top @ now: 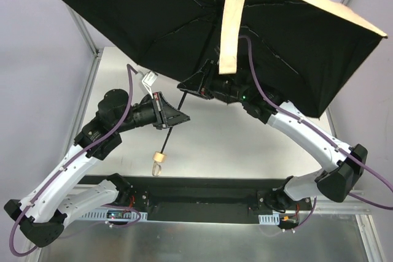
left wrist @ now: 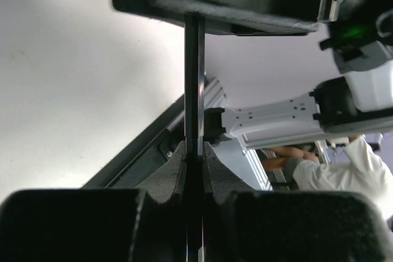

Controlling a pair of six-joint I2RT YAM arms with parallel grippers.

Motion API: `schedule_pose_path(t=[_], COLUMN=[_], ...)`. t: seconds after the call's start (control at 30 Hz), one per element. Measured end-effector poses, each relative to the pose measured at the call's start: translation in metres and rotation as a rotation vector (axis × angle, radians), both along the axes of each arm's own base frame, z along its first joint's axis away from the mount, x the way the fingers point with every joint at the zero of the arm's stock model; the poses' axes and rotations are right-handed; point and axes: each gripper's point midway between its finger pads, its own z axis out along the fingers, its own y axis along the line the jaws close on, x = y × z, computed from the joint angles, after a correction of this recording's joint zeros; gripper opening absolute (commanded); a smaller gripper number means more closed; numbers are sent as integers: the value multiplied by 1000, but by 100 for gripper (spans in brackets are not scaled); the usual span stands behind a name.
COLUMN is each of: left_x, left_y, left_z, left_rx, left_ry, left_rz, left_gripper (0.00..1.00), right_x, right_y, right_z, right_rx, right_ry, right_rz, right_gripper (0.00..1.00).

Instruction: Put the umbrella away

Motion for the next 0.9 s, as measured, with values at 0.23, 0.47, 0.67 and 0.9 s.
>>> schedule_pose_path(t=[0.23,0.47,0.67,0.9], left_x=[0,4,3,1], left_y=[20,30,30,31], left_z=[-17,-34,-34,-35], left_rx=[84,149,159,159], left_ry=[7,38,21,11], left_rz=[91,146,138,135], left_gripper=[0,0,0,0], right_x=[20,51,91,134], right_y=[-26,-32,-8,-13], right_z=[-18,-4,10,8], right_rx=[-165,-222,-295,-391], right_ry=[24,16,-4,-31], right_rz=[-185,-329,-442,-640], right_gripper=[69,78,82,80])
